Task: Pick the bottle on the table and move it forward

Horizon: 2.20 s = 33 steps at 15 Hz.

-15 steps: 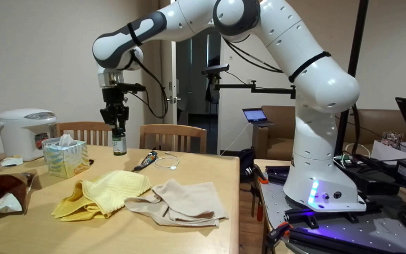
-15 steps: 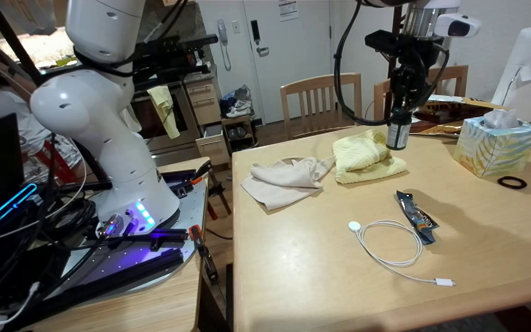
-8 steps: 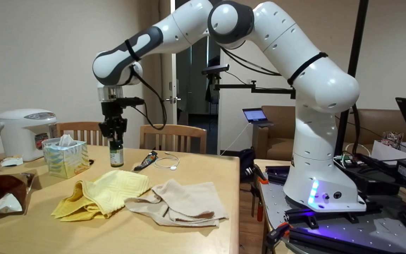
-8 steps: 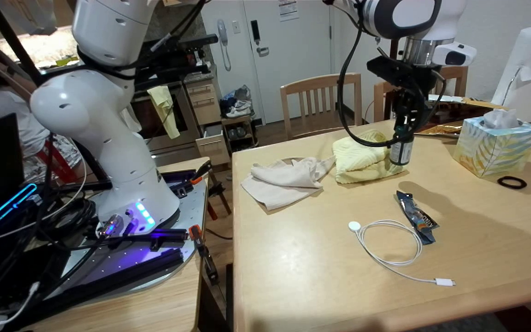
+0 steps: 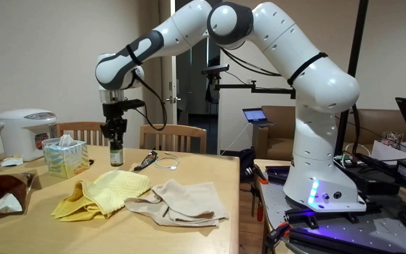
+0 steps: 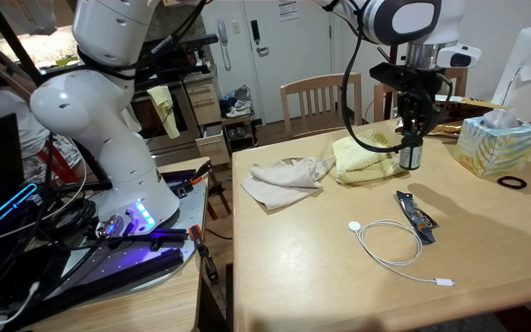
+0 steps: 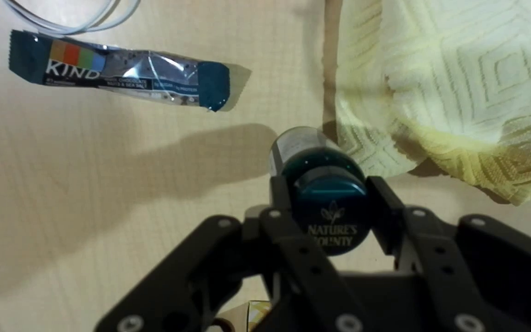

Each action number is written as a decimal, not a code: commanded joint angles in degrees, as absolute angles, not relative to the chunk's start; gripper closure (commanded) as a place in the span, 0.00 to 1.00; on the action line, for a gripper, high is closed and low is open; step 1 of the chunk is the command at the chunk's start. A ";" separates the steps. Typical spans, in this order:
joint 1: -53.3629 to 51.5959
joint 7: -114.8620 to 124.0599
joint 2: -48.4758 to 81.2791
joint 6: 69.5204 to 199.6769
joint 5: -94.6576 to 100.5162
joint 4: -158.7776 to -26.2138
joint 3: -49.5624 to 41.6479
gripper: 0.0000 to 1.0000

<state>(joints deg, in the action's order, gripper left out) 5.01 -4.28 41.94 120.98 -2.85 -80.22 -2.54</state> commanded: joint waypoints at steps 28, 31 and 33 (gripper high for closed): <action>11.81 -8.44 47.93 116.92 -3.11 -69.88 -1.92 0.81; 11.79 -8.41 48.07 114.53 -3.01 -69.29 -1.91 0.81; 11.82 -8.40 48.14 112.76 -3.06 -68.88 -1.90 0.81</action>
<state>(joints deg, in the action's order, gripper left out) 10.64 -6.36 47.04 116.29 -1.86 -71.91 -2.88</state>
